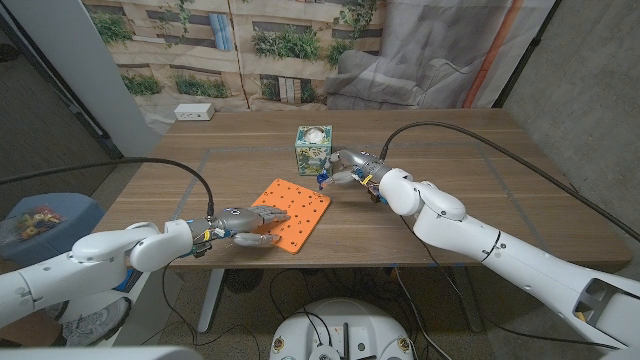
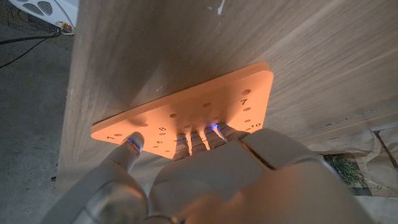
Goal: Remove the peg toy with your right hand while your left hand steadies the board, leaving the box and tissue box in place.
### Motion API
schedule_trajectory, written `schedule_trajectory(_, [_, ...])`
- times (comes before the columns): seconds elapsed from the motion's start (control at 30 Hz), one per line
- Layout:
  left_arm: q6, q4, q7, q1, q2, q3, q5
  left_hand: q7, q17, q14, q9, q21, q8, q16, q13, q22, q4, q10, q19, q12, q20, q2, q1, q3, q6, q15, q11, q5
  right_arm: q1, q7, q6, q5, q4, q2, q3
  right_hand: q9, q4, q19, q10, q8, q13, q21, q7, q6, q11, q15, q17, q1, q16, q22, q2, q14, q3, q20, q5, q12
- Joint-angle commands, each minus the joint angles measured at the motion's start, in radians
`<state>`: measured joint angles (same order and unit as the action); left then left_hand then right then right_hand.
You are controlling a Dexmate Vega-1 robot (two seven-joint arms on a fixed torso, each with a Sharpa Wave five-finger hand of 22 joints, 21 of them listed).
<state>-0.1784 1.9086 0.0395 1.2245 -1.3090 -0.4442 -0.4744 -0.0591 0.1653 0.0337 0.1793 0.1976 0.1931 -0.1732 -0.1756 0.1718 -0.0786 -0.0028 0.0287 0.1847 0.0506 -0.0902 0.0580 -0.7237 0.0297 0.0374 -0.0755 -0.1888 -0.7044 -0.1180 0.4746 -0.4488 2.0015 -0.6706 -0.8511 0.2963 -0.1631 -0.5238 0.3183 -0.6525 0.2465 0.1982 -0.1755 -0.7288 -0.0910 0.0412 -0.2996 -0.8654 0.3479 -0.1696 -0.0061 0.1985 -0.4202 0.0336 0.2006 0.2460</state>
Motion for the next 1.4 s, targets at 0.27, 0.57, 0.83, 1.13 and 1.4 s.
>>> schedule_trajectory(0.27, [0.047,0.047,-0.041,0.015,-0.008,0.034,-0.009,0.006,-0.001,-0.004,-0.003,-0.003,-0.001,-0.001,0.004,-0.001,0.005,0.003,-0.016,0.000,0.076,-0.089,0.013,-0.008,0.003,0.038,0.005,0.002,-0.010,0.011,-0.012,0.009,0.012,-0.020,0.028,0.028,-0.001,0.004,-0.004,-0.033,-0.001,-0.002,-0.047,-0.045,0.008,0.015,-0.004,-0.019,-0.002,-0.004,0.016,-0.010,0.008,-0.005,0.003,-0.008])
schedule_trajectory(0.57, [0.055,0.058,-0.055,0.012,-0.006,0.047,-0.017,0.006,-0.002,-0.005,-0.003,-0.002,-0.001,-0.001,0.004,-0.001,0.006,0.004,-0.019,0.000,0.077,-0.090,0.014,-0.009,0.005,0.038,0.004,0.002,-0.006,0.011,-0.005,0.010,0.009,-0.029,0.041,0.028,0.001,0.006,-0.005,-0.031,-0.001,-0.003,-0.047,-0.039,0.009,0.015,-0.004,-0.016,-0.003,-0.004,0.016,-0.011,0.012,-0.006,0.003,-0.009])
schedule_trajectory(0.83, [0.022,0.045,-0.054,-0.012,0.002,0.049,-0.022,0.006,-0.002,-0.007,-0.002,-0.002,0.000,-0.002,0.004,-0.001,0.007,0.006,-0.021,0.000,0.076,-0.090,0.014,-0.009,0.008,0.038,0.007,0.003,0.002,0.001,0.007,0.007,0.018,-0.044,0.052,0.029,0.003,0.008,-0.005,-0.030,-0.001,-0.003,-0.046,-0.034,0.011,0.014,-0.005,-0.010,-0.004,-0.004,0.013,-0.012,0.017,-0.009,0.001,-0.010])
schedule_trajectory(1.13, [0.009,0.042,-0.058,-0.034,0.028,0.051,-0.031,0.006,-0.001,-0.009,-0.002,-0.002,0.000,-0.002,0.003,-0.001,0.008,0.011,-0.024,0.002,0.076,-0.092,0.015,-0.010,0.011,0.038,0.006,0.003,0.003,-0.011,0.032,0.009,0.032,-0.065,0.070,0.029,0.006,0.008,-0.007,-0.030,-0.001,-0.003,-0.046,-0.031,0.012,0.012,-0.005,-0.006,-0.004,-0.004,0.013,-0.012,0.021,-0.010,0.000,-0.011])
schedule_trajectory(1.4, [0.046,0.053,-0.086,-0.016,0.039,0.075,-0.020,0.005,-0.001,-0.014,-0.002,0.000,0.001,-0.003,0.003,-0.001,0.008,0.016,-0.030,0.003,0.076,-0.091,0.015,-0.011,0.017,0.038,0.006,0.003,0.008,-0.023,0.069,-0.008,0.050,-0.084,0.074,0.029,0.008,0.011,-0.007,-0.029,-0.001,-0.003,-0.046,-0.028,0.011,0.013,-0.006,-0.001,-0.004,-0.004,0.014,-0.012,0.024,-0.013,-0.001,-0.012])
